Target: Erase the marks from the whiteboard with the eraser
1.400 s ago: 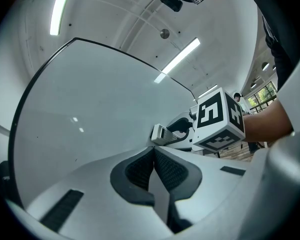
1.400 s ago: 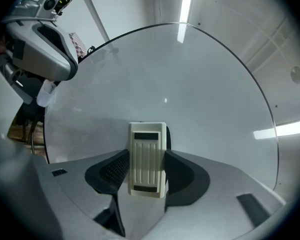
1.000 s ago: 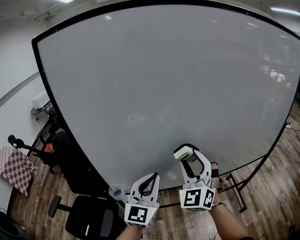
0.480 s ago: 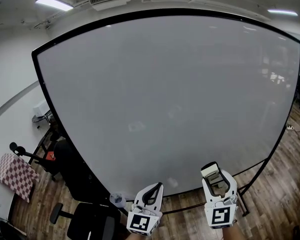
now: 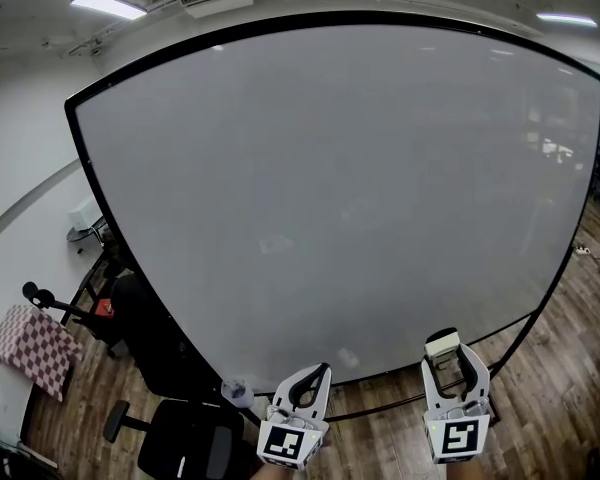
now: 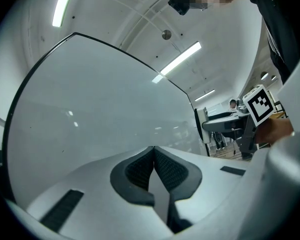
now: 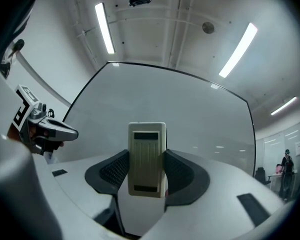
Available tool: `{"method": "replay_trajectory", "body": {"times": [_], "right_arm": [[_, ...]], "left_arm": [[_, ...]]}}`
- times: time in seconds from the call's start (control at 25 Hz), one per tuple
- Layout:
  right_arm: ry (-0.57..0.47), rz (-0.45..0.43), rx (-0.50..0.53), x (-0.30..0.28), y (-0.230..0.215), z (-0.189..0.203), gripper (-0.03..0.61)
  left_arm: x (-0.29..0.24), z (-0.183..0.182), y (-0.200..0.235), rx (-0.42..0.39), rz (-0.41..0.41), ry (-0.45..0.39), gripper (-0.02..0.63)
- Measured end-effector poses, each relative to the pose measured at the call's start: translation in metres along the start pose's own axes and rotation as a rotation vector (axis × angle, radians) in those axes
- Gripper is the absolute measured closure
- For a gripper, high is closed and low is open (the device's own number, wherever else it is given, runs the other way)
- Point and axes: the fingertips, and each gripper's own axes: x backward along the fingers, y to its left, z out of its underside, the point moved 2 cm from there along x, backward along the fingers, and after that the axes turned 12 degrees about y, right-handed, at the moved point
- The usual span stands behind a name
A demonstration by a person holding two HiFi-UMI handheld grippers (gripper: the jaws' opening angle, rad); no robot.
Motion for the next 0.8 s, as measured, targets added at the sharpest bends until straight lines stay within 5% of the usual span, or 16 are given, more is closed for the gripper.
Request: {"method": "replay_trajectory", "body": {"times": [0.8], "right_arm": [[0.046, 0.024, -0.093, 0.001, 0.004, -0.008, 0.335]], "left_arm": [[0.012, -0.007, 0.0, 0.028, 0.003, -0.005, 0.595]]}}
